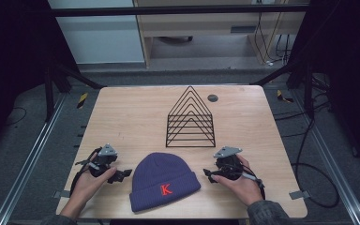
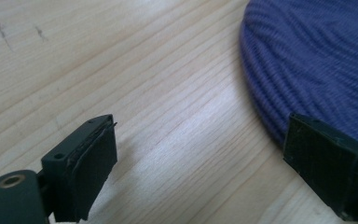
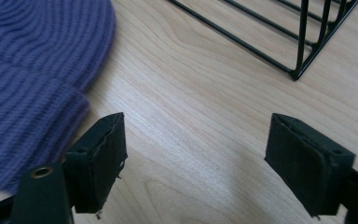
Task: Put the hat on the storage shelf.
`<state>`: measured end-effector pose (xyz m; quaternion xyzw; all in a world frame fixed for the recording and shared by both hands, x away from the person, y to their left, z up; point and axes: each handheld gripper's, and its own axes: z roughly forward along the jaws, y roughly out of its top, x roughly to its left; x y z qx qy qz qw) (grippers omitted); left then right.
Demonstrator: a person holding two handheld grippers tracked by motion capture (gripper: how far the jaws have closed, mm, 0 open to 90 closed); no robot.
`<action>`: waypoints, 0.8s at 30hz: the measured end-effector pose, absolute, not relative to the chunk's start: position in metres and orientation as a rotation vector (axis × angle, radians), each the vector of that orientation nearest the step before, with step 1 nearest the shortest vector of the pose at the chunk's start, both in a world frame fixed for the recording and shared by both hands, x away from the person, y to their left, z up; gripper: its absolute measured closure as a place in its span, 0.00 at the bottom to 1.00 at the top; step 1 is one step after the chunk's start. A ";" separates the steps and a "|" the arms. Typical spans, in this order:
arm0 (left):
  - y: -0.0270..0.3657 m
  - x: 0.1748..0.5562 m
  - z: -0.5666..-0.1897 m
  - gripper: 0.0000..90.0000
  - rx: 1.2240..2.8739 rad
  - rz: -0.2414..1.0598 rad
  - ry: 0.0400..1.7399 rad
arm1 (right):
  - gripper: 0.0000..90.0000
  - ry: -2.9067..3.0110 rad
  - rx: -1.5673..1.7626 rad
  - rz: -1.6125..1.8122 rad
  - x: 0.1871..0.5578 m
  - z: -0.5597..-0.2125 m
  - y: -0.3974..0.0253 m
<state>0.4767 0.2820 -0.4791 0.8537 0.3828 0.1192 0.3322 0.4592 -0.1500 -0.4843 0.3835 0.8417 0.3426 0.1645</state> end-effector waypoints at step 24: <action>0.215 0.504 -0.442 0.30 2.411 0.232 0.935 | 0.33 2.423 0.982 0.978 0.441 -0.477 -0.137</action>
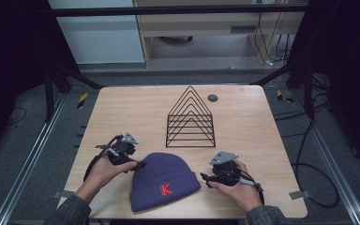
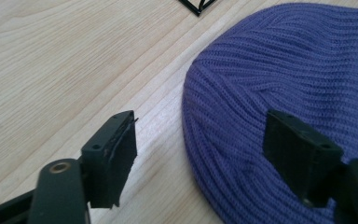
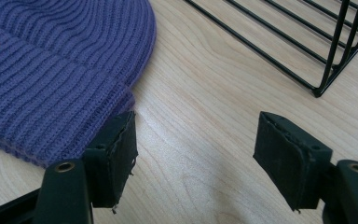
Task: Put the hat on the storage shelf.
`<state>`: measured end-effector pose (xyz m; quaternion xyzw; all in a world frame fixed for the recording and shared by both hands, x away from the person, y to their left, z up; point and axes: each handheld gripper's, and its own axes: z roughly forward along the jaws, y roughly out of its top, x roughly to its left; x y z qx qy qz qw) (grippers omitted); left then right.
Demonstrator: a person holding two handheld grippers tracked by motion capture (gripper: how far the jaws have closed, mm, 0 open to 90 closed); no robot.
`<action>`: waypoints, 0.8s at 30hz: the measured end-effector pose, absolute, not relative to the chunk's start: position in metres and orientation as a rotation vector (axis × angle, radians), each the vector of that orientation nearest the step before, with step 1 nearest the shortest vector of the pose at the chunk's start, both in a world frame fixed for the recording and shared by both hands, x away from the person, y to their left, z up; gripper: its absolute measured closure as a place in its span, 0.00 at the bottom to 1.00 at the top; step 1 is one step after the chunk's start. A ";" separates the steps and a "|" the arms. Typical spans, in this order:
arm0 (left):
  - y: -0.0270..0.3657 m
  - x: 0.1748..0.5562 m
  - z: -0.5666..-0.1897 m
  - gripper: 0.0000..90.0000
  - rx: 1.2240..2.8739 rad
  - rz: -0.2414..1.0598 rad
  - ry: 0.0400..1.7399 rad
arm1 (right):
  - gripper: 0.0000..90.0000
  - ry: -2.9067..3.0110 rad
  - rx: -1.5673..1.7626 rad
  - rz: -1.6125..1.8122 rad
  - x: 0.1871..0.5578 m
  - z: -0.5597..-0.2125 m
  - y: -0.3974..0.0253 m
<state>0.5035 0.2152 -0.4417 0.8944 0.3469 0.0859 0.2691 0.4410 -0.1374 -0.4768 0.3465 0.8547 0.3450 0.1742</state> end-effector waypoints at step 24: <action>0.190 0.516 -0.468 0.52 2.525 0.146 0.948 | 0.30 2.447 0.985 0.956 0.442 -0.480 -0.137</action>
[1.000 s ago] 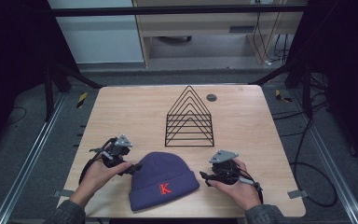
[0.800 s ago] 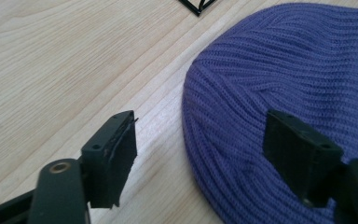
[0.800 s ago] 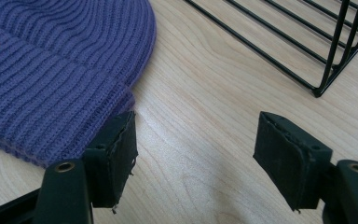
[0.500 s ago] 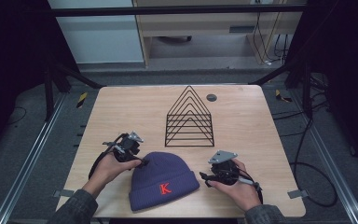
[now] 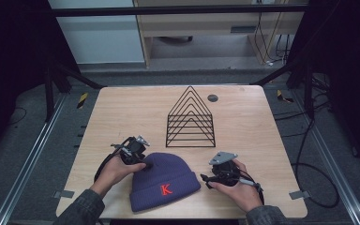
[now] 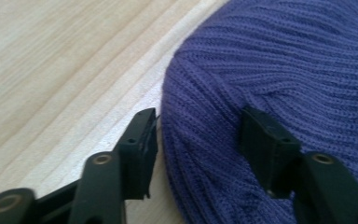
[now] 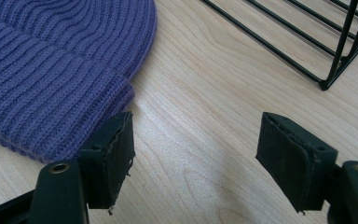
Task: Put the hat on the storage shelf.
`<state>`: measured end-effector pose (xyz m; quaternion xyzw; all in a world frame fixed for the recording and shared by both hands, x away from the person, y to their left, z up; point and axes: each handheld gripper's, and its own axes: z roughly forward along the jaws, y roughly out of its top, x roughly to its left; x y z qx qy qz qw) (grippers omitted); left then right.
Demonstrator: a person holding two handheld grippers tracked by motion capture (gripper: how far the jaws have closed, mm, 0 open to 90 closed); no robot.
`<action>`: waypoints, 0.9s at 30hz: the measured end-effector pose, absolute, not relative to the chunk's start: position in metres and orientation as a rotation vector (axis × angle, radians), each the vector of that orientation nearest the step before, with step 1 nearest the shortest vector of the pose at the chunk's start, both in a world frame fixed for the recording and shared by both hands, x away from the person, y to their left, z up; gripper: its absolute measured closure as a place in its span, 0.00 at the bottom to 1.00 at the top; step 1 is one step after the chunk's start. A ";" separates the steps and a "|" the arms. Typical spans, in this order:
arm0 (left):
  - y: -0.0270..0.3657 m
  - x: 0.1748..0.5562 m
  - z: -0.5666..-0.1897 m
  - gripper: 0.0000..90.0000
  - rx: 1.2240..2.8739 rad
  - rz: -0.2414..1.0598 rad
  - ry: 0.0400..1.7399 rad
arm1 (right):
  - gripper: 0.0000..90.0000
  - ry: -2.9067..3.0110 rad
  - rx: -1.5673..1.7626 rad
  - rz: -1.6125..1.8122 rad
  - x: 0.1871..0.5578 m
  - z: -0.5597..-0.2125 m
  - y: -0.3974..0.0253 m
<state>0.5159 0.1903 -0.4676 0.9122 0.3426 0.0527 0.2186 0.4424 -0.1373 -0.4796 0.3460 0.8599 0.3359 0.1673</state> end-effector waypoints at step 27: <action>0.183 0.493 -0.435 0.88 2.466 0.321 0.808 | 0.28 2.404 1.018 0.966 0.445 -0.478 -0.143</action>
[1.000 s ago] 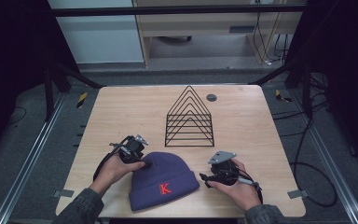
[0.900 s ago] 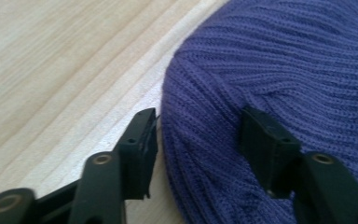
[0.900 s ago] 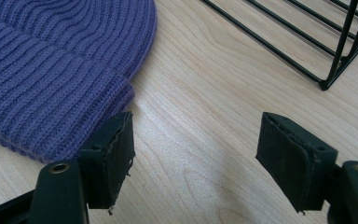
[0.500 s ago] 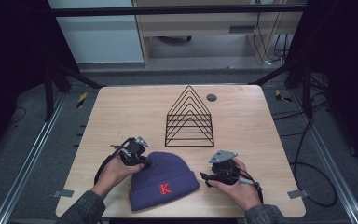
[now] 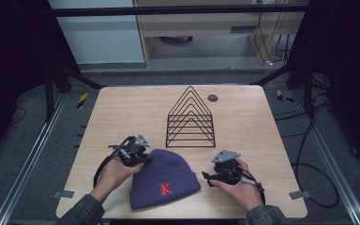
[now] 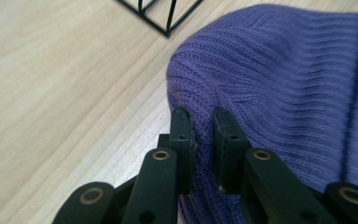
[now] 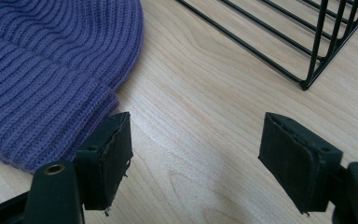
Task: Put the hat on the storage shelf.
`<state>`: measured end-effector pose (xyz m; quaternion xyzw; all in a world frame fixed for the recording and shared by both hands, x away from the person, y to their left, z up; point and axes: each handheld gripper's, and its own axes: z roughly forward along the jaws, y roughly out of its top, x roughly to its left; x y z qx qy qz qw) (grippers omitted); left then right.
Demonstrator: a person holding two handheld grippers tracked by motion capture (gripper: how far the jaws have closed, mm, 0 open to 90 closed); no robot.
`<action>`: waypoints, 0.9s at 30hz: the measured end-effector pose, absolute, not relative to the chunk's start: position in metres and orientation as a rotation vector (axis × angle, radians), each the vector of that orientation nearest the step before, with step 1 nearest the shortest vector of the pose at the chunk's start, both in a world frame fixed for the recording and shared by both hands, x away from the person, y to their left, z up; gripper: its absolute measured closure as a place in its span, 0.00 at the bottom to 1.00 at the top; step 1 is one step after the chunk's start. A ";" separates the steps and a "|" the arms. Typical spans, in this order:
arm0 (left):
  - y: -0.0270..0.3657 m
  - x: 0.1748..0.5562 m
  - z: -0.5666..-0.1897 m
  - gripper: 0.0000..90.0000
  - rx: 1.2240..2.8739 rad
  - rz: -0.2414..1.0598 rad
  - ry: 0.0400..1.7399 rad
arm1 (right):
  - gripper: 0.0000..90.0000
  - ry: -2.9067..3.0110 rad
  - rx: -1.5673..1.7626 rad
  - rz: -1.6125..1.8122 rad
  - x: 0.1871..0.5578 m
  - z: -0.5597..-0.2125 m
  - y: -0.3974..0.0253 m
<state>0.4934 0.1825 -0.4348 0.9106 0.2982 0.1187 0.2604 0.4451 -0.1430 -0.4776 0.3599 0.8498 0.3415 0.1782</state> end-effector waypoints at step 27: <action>0.175 0.470 -0.331 0.90 2.395 0.481 0.581 | 0.26 2.358 1.061 0.976 0.448 -0.475 -0.150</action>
